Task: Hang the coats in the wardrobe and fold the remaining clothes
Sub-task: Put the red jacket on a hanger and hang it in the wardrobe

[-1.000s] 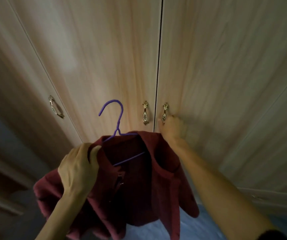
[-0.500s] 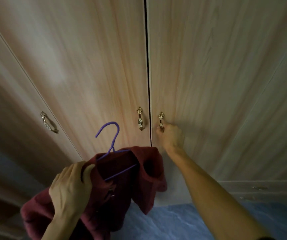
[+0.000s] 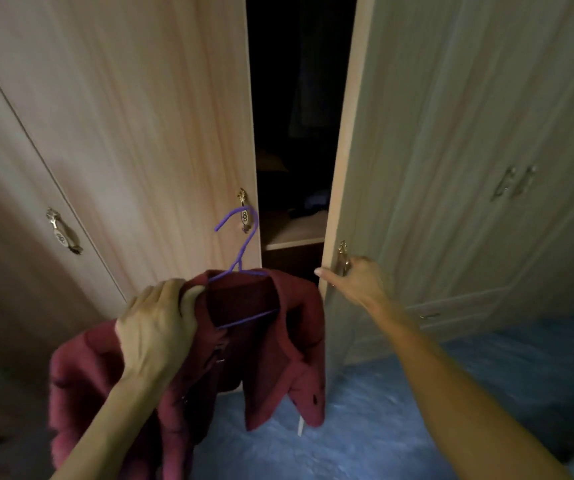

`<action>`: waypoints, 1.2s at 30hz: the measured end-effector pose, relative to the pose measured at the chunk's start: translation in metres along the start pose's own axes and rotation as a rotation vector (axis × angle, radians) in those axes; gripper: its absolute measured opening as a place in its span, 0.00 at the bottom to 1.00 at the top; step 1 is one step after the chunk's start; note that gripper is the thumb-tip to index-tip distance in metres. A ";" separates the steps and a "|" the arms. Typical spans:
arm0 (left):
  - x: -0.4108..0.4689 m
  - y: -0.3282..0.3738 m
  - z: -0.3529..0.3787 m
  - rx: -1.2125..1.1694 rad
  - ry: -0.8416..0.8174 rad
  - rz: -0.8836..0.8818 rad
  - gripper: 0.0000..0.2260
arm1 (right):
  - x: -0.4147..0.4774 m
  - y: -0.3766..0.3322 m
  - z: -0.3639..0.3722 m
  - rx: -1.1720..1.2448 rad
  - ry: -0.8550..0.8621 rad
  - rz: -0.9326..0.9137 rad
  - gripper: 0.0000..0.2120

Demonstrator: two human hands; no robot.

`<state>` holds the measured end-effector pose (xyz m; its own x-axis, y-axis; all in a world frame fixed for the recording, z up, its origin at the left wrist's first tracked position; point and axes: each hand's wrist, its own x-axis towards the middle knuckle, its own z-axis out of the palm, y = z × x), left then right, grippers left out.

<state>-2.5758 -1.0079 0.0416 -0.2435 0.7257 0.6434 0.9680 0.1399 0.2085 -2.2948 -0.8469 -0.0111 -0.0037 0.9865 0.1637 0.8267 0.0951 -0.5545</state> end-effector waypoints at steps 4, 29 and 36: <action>0.002 0.025 -0.006 -0.019 0.014 0.080 0.13 | -0.022 0.007 -0.025 -0.307 0.059 0.077 0.29; -0.009 0.184 0.019 -0.164 0.030 0.255 0.19 | -0.098 0.153 -0.117 -0.220 0.632 -0.016 0.30; -0.011 0.179 0.012 -0.198 0.067 0.194 0.17 | -0.082 0.116 -0.120 -0.076 0.518 -0.210 0.19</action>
<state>-2.3989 -0.9833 0.0631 -0.0650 0.6788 0.7315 0.9678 -0.1359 0.2121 -2.1308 -0.9327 0.0088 0.0882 0.7514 0.6540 0.8761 0.2539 -0.4099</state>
